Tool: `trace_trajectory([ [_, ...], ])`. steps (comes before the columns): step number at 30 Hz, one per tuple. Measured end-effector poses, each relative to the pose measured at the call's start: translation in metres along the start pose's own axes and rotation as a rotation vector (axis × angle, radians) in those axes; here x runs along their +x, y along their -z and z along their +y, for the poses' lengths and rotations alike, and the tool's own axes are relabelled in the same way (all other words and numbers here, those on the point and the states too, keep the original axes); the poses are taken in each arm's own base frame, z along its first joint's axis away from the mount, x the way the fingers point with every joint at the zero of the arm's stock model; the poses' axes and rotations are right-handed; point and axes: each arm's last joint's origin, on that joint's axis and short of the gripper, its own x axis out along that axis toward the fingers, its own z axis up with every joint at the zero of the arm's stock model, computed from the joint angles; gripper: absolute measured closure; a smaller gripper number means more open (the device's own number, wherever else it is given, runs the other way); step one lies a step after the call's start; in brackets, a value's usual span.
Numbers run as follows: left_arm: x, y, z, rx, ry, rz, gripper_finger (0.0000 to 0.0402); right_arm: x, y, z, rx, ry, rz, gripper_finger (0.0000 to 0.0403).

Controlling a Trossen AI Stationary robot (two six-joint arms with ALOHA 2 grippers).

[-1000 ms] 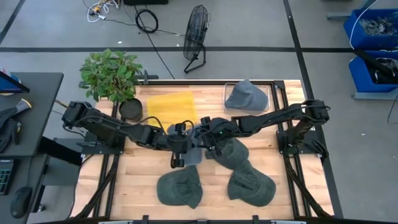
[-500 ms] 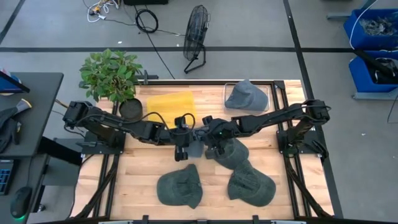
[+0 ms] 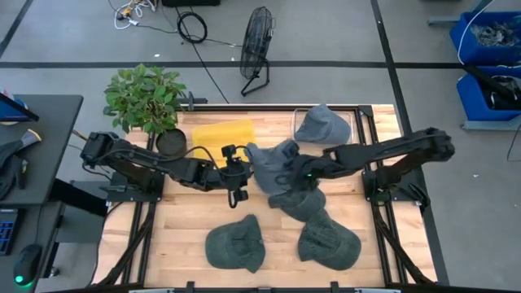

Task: Pick & Place hat
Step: Put the gray cap into the transparent bin

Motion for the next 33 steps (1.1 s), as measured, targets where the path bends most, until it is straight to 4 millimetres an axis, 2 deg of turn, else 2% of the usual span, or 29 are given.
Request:
trace_trajectory([
  [3,0.0,0.0,0.0,0.001,0.0,0.0,0.0268,-0.024,0.02,-0.005,-0.232,0.062,0.16,0.0402],
  [6,0.0,0.0,0.001,0.001,-0.002,0.002,0.027,-0.039,0.044,-0.009,-0.343,0.081,0.325,0.0402],
  [9,0.001,0.001,0.002,0.004,-0.006,0.009,0.027,-0.046,0.071,-0.007,-0.497,-0.008,0.52,0.0402],
  [12,0.003,0.001,0.004,-0.001,-0.012,0.012,0.027,-0.047,0.092,-0.004,-0.686,-0.173,0.65,0.0402],
  [17,0.006,0.001,0.009,-0.012,-0.027,0.02,0.0271,-0.03,0.104,-0.008,-0.702,-0.303,0.654,0.0403],
  [24,0.01,0.003,0.015,-0.018,-0.044,0.037,0.0273,-0.005,0.114,-0.011,-0.824,-0.454,0.712,0.0403],
  [33,0.011,0.005,0.017,-0.012,-0.05,0.057,0.0273,0.021,0.109,-0.008,-0.879,-0.534,0.702,0.0403],
])
